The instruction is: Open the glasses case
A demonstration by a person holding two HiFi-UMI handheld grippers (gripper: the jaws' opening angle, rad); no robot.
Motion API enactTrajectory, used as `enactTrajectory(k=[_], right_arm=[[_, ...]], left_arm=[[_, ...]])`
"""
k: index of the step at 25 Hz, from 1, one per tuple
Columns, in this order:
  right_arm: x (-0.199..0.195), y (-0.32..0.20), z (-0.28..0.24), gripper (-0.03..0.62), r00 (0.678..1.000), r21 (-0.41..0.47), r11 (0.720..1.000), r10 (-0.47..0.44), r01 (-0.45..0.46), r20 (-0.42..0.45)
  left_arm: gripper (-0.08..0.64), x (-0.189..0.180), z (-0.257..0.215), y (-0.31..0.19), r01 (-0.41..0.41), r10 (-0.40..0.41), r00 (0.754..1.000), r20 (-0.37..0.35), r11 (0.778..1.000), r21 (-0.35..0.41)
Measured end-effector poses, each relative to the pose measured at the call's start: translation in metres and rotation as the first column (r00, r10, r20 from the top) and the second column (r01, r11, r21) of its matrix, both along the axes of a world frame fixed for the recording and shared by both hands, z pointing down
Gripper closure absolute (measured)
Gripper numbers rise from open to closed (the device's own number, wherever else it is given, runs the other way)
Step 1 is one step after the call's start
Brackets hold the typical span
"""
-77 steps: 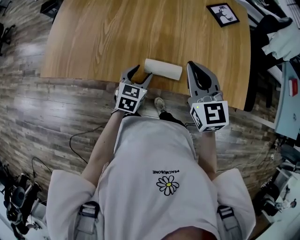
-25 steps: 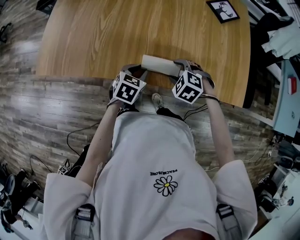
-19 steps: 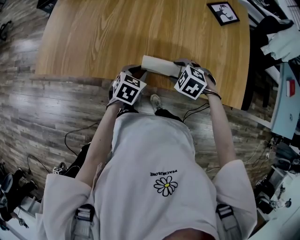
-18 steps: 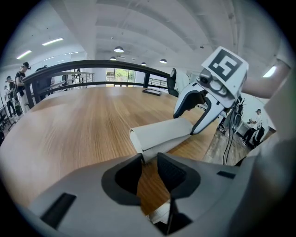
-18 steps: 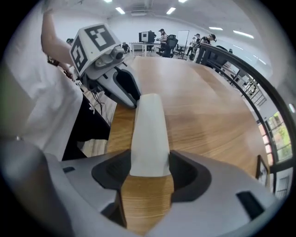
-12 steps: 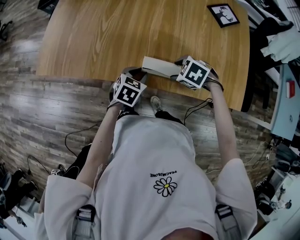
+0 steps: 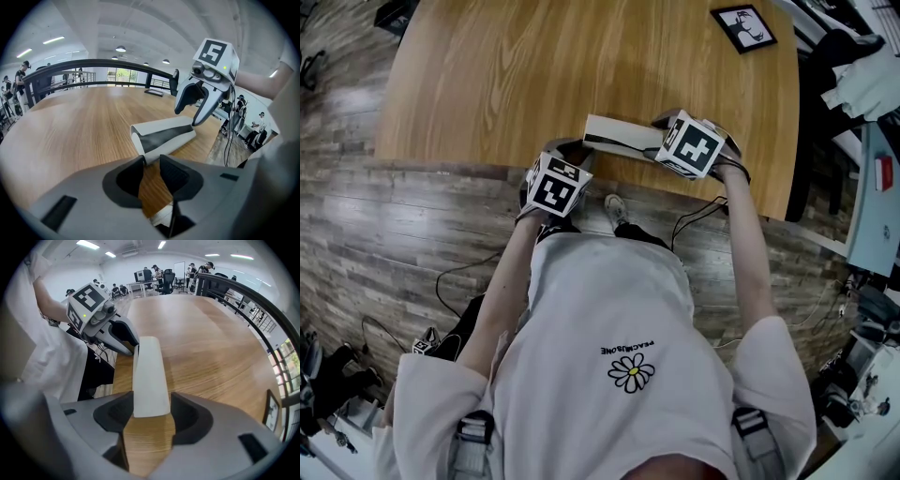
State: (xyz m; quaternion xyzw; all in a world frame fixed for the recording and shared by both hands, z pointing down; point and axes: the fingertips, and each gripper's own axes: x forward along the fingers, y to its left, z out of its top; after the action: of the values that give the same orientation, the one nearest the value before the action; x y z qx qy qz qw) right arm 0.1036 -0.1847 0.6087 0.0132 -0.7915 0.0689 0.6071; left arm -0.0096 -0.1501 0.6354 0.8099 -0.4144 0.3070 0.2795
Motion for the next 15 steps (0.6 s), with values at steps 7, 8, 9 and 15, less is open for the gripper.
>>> enactTrajectory(k=[7, 8, 9, 15], right_arm=[[-0.003, -0.004, -0.014, 0.455, 0.996, 0.073, 0.996, 0.046, -0.051, 0.072], [-0.004, -0.007, -0.016, 0.486, 0.994, 0.108, 0.992, 0.059, -0.069, 0.089], [-0.005, -0.012, -0.017, 0.53, 0.992, 0.157, 0.984, 0.067, -0.083, 0.104], [-0.006, -0.03, -0.013, 0.558, 0.993, 0.331, 0.939, 0.064, -0.094, 0.101]], left_arm=[[0.434, 0.0, 0.0, 0.0, -0.001, 0.001, 1.0, -0.002, 1.0, 0.008], [0.434, 0.0, 0.0, 0.0, -0.001, 0.001, 1.0, 0.0, 1.0, 0.008], [0.434, -0.001, 0.0, 0.0, 0.0, 0.0, 1.0, 0.003, 1.0, 0.006], [0.434, -0.002, -0.001, 0.001, -0.001, 0.001, 1.0, 0.011, 1.0, 0.006]])
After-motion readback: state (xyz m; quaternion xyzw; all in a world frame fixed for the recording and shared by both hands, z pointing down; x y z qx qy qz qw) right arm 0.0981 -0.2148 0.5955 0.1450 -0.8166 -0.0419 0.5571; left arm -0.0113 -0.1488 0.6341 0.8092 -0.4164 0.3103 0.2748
